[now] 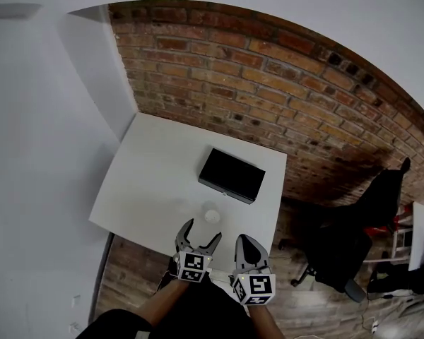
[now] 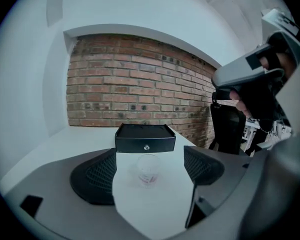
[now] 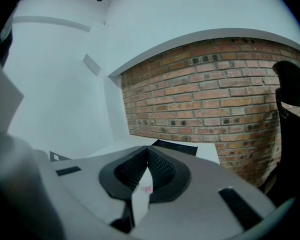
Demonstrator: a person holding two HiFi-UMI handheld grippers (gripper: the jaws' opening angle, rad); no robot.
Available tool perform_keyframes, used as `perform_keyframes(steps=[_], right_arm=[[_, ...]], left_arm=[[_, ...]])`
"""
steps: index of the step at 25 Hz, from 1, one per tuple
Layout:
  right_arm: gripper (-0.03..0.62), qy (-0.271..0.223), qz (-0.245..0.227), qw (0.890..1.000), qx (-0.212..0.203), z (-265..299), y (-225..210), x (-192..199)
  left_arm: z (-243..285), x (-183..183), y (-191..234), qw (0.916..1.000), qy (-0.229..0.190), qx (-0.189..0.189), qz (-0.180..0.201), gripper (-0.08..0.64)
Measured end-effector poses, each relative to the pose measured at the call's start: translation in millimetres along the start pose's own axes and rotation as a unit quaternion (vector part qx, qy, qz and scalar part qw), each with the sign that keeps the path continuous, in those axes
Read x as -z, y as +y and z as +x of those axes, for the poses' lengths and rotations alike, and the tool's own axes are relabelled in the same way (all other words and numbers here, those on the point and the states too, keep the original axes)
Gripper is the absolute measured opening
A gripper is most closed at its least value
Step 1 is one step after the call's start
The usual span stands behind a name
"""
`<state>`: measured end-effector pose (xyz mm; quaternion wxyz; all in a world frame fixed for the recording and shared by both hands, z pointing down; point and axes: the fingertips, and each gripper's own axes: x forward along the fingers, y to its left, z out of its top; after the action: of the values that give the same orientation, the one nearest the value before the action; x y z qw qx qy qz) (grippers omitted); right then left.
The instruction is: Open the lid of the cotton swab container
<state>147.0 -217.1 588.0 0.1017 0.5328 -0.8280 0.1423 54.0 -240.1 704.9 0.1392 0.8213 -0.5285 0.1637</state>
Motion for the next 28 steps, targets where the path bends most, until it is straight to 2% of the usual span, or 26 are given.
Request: perform_keyframes(steps=[6, 9, 18, 28], right_arm=[[0.018, 0.011, -0.008, 1.0, 0.009, 2, -7, -1], [0.018, 0.013, -0.01, 1.0, 0.017, 1, -14, -1], [0.018, 0.028, -0.01, 0.999, 0.028, -4, -20, 7], [0.018, 0.039, 0.0, 0.998, 0.051, -9, -36, 16]], left_arm=[[20, 18, 2, 0.999, 0.02, -0.021, -0.033, 0.41], [31, 30, -2, 0.9981, 0.038, -0.019, -0.044, 0.41], [60, 60, -1, 0.9925, 0.082, -0.05, -0.075, 0.41], [82, 81, -5, 0.9917, 0.113, -0.044, -0.043, 0.41]])
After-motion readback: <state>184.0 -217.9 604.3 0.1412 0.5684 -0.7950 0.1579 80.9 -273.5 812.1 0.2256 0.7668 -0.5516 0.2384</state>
